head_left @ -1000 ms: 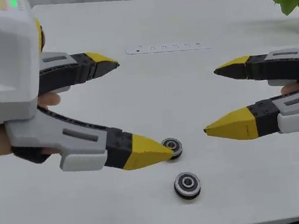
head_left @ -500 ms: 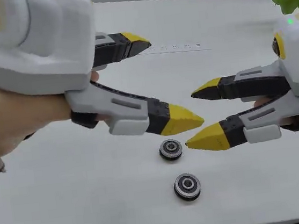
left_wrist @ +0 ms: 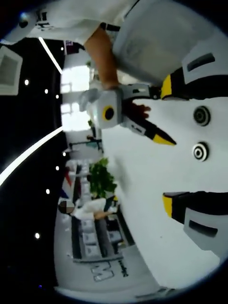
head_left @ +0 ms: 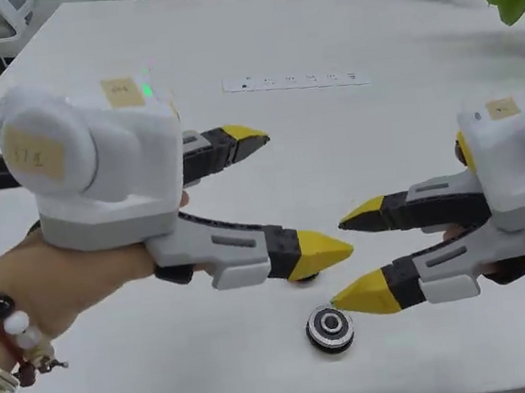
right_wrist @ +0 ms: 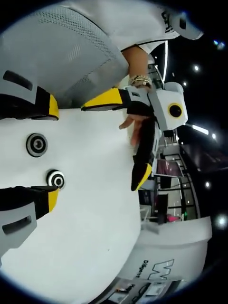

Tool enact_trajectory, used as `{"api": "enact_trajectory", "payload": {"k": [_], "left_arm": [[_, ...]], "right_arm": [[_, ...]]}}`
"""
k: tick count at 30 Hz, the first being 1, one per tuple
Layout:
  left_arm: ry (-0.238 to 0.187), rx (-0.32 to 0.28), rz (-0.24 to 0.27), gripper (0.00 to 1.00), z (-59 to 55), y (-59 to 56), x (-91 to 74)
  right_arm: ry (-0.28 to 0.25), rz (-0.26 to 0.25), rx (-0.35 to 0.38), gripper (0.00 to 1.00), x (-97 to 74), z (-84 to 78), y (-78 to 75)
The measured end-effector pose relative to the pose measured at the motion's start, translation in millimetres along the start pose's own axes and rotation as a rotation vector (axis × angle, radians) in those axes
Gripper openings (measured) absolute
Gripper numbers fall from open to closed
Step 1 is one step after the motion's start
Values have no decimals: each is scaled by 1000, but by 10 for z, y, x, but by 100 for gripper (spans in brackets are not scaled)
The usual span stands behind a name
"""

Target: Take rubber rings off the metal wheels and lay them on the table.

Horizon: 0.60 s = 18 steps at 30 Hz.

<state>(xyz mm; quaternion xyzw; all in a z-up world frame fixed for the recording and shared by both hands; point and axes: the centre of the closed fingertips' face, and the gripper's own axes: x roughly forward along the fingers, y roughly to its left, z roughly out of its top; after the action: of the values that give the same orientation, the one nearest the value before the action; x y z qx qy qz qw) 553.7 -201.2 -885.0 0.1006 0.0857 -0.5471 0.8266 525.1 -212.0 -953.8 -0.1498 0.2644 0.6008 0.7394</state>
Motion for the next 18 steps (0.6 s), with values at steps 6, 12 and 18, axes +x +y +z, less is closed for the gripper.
{"api": "enact_trajectory", "payload": {"k": [6, 12, 18], "left_arm": [[84, -11, -39, 70, -286, -84, 22], [90, -22, -89, 56, -428, -194, 68], [120, -24, -141, 54, -575, -340, 151]], "right_arm": [[81, 27, 11, 45, 38, -271, -1], [120, 46, 34, 42, 60, -432, -1], [130, 57, 41, 37, 84, -519, 7]]}}
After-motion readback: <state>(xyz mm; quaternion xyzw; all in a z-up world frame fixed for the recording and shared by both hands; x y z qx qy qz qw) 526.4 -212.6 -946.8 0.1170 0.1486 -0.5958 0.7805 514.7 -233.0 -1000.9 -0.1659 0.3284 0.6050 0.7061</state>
